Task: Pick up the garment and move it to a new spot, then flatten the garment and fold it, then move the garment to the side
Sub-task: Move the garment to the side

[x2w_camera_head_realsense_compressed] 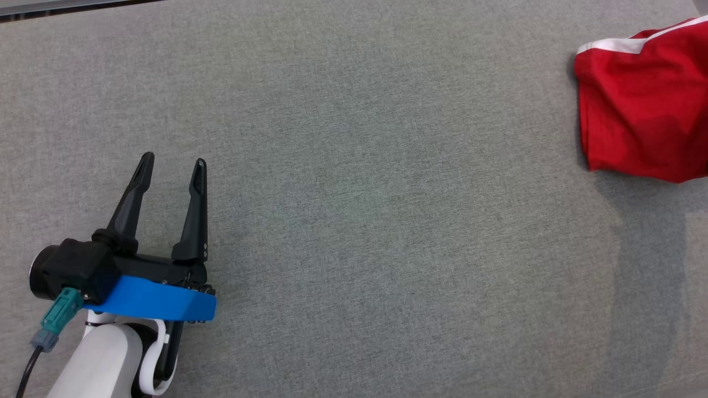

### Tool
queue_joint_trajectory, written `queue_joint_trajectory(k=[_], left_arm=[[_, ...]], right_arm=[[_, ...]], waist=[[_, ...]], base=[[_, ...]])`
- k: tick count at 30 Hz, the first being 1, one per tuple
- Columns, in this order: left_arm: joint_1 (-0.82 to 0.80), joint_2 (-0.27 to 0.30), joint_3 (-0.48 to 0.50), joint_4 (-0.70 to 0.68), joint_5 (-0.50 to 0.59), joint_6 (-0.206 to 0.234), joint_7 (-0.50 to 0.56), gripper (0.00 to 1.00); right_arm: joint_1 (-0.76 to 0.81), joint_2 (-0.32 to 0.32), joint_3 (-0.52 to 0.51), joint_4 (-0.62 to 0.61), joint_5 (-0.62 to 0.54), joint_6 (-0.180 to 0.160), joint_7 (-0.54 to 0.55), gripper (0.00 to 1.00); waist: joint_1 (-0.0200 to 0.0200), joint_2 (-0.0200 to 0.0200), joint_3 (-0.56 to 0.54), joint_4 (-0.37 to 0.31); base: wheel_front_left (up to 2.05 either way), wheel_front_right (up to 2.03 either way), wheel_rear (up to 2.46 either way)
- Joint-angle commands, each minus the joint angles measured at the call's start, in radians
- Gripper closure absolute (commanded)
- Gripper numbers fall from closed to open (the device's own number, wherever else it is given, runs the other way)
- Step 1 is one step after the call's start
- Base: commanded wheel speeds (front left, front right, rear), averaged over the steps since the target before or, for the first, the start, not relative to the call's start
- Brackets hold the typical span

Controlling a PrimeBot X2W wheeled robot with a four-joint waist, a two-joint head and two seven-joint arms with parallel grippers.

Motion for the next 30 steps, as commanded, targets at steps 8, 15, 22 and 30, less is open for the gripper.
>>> queue_joint_trajectory(k=[8,15,22,30], left_arm=[[0.007,0.01,0.001,-0.017,-0.005,0.015,0.006,0.0],[0.04,-0.01,-0.007,0.006,-0.021,0.015,-0.008,0.0],[0.103,-0.039,-0.02,0.052,-0.043,0.019,-0.028,0.0],[0.18,-0.064,-0.019,0.115,-0.07,0.019,-0.043,0.0]], right_arm=[[-0.023,-0.01,-0.028,0.073,-0.07,0.0,-0.077,0.0],[0.019,-0.024,-0.044,0.054,-0.202,0.0,-0.214,0.0],[0.109,0.02,-0.094,0.044,-0.193,0.0,-0.326,0.0],[0.344,0.152,-0.173,-0.095,-0.026,0.0,-0.348,0.0]], waist=[[-0.0001,-0.0001,-0.004,0.037],[-0.0001,-0.0001,-0.079,0.072],[-0.0001,-0.0001,-0.224,0.119],[-0.0001,-0.0001,-0.345,0.164]], base=[[0.0,0.0,0.0],[0.0,0.0,0.0],[0.0,0.0,0.0],[0.0,0.0,0.0]])
